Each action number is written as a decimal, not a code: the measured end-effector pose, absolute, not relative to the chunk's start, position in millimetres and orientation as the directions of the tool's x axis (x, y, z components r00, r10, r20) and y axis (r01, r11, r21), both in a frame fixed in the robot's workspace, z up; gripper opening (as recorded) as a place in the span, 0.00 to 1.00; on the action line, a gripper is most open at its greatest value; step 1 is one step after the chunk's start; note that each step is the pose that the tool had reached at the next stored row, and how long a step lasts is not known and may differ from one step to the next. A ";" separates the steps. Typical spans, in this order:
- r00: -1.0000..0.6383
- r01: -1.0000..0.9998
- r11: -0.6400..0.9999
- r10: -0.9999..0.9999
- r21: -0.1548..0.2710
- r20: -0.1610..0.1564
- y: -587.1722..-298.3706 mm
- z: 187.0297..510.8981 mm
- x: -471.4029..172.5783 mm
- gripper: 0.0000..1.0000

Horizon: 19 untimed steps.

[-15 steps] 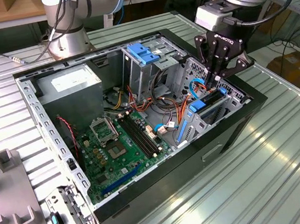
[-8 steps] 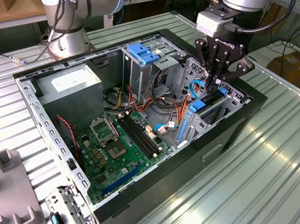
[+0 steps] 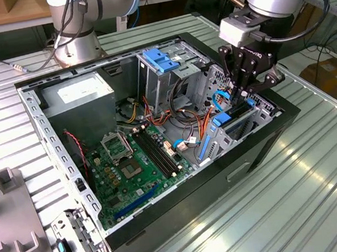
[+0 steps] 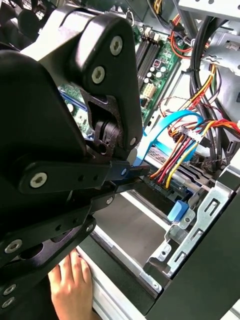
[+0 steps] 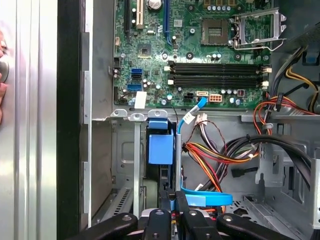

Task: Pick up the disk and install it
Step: 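Insert the second disk wire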

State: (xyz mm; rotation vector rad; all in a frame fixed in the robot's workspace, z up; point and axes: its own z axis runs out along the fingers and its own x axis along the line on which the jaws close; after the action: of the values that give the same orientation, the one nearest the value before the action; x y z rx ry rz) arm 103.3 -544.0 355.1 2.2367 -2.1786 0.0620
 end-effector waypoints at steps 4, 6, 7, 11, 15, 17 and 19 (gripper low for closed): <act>0.026 -0.999 -0.026 -0.999 -0.020 0.035 -546.4 352.1 102.7 0.16; 0.026 -0.999 -0.026 -0.999 -0.021 0.028 -549.3 351.0 102.5 0.16; 0.026 -0.999 -0.026 -0.999 -0.022 0.024 -550.6 350.6 102.4 0.16; 0.026 -0.999 -0.026 -1.000 -0.022 0.007 -553.9 349.2 102.3 0.16; 0.026 -0.999 -0.025 -0.999 -0.023 -0.024 -554.4 349.0 102.4 0.16; 0.026 -0.999 -0.025 -0.999 -0.023 -0.025 -555.8 348.9 102.4 0.16; 0.026 -0.999 -0.025 -0.999 -0.023 -0.026 -556.0 348.9 102.4 0.16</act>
State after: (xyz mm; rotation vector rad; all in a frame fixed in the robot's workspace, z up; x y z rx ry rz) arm 102.4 -556.0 348.9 2.2745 -2.2174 -0.0044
